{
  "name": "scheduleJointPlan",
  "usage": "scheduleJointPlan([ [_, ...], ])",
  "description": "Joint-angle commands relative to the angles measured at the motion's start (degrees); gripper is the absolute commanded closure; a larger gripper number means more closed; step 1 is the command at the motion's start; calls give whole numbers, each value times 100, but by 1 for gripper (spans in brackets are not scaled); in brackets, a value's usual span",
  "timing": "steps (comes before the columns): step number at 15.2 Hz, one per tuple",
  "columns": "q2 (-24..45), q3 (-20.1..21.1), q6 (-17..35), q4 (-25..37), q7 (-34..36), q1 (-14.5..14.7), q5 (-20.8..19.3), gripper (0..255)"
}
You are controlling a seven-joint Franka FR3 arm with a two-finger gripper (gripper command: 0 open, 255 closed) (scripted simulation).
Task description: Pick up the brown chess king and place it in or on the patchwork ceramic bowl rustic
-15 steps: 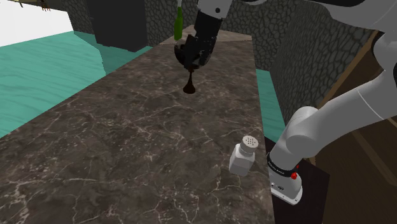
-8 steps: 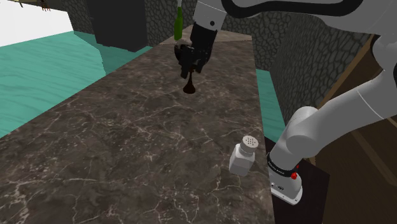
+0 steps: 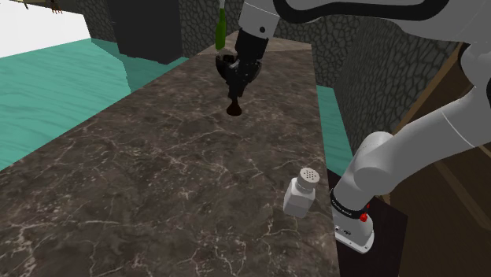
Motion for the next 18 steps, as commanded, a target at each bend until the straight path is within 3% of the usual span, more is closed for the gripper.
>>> scheduleJointPlan([
  [1, 0, 0, 0, 0, 0, 0, 0, 255],
  [8, 0, 0, 1, -1, 0, 0, 0, 255],
  [18, 175, -46, -742, 921, 105, -38, -83, 255],
])
